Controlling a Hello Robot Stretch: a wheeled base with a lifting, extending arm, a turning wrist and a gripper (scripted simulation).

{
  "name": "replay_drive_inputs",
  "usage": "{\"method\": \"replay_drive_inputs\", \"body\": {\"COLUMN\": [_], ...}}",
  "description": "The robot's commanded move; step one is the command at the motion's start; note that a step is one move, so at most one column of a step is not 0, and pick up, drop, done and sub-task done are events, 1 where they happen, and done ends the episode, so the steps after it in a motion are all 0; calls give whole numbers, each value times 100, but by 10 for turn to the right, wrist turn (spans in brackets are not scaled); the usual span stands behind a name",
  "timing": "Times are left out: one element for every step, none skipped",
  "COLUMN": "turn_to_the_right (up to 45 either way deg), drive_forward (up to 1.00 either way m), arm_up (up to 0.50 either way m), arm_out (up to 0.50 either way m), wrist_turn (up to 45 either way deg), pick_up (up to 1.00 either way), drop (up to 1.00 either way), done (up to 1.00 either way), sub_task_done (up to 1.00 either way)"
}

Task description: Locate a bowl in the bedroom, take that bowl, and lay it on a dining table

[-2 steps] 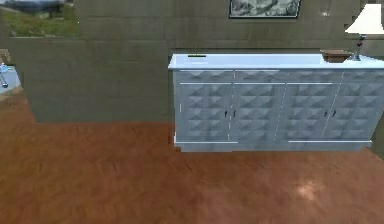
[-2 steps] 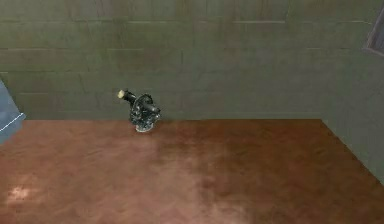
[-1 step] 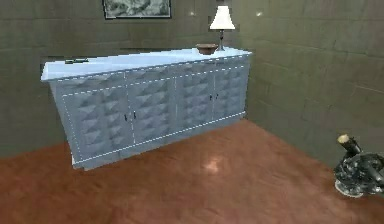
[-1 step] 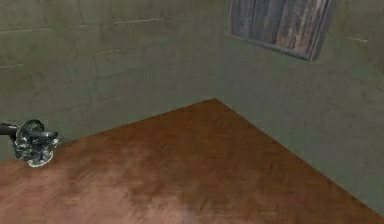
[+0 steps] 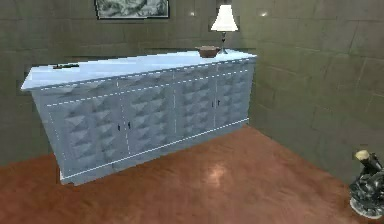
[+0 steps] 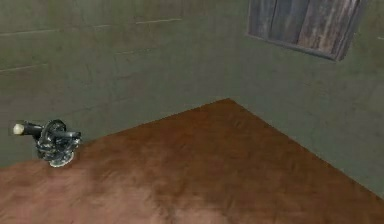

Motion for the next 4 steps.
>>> {"method": "replay_drive_inputs", "body": {"turn_to_the_right": [60,0,0,-450], "drive_forward": [0,100,35,0], "arm_up": [0,0,0,0], "arm_out": [0,0,0,0], "wrist_turn": [0,0,0,0], "pick_up": [0,0,0,0], "drop": [0,0,0,0], "done": [0,0,0,0], "sub_task_done": [0,0,0,0]}}
